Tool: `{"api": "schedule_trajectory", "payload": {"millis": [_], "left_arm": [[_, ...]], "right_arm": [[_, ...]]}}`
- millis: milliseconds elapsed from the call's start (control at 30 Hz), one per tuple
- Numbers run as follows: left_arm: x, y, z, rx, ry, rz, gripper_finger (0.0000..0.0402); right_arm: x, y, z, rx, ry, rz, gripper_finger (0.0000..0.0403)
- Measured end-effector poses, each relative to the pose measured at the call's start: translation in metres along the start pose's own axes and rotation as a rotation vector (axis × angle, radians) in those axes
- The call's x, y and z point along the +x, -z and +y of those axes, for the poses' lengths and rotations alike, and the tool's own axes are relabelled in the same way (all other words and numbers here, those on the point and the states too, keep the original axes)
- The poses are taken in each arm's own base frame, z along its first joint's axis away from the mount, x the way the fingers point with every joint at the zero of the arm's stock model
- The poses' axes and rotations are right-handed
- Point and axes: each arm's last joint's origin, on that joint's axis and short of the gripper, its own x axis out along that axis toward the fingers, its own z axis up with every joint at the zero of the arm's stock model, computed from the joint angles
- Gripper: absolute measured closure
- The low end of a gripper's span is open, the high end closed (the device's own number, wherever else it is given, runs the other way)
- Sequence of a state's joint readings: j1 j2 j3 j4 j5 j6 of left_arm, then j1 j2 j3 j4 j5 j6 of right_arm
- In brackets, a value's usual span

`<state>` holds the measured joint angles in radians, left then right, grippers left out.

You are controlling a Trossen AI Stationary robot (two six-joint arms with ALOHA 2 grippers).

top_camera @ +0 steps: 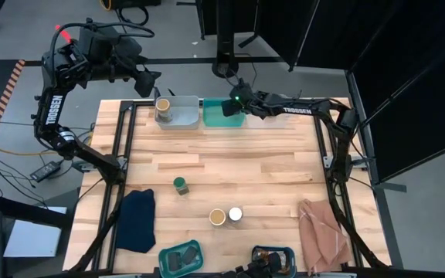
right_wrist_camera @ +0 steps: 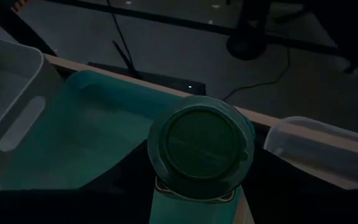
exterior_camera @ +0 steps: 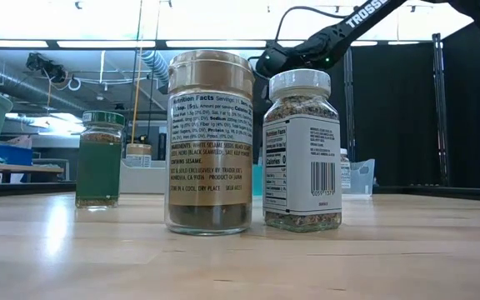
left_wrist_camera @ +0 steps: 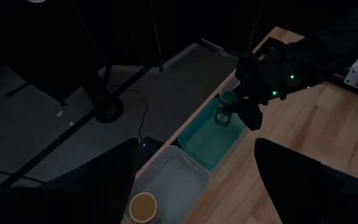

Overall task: Sort spices by type
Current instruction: Put the right green seasoning bottle into the green bin

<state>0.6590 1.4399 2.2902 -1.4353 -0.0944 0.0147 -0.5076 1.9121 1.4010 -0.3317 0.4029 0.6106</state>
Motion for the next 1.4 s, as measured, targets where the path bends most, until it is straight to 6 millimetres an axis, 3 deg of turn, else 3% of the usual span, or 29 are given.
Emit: {"api": "schedule_trajectory", "payload": {"millis": [1067, 1400], "left_arm": [[0.0000, -0.0001, 0.0000, 0.000, 0.000, -0.001, 0.0076], [0.0000, -0.0001, 0.0000, 0.000, 0.000, -0.001, 0.0076]], "right_arm": [[0.0001, 0.0023, -0.0006, -0.047, -0.009, 0.031, 0.0171], [0.0043, 0.0048, 0.0012, -0.043, -0.043, 0.053, 0.0181]]}}
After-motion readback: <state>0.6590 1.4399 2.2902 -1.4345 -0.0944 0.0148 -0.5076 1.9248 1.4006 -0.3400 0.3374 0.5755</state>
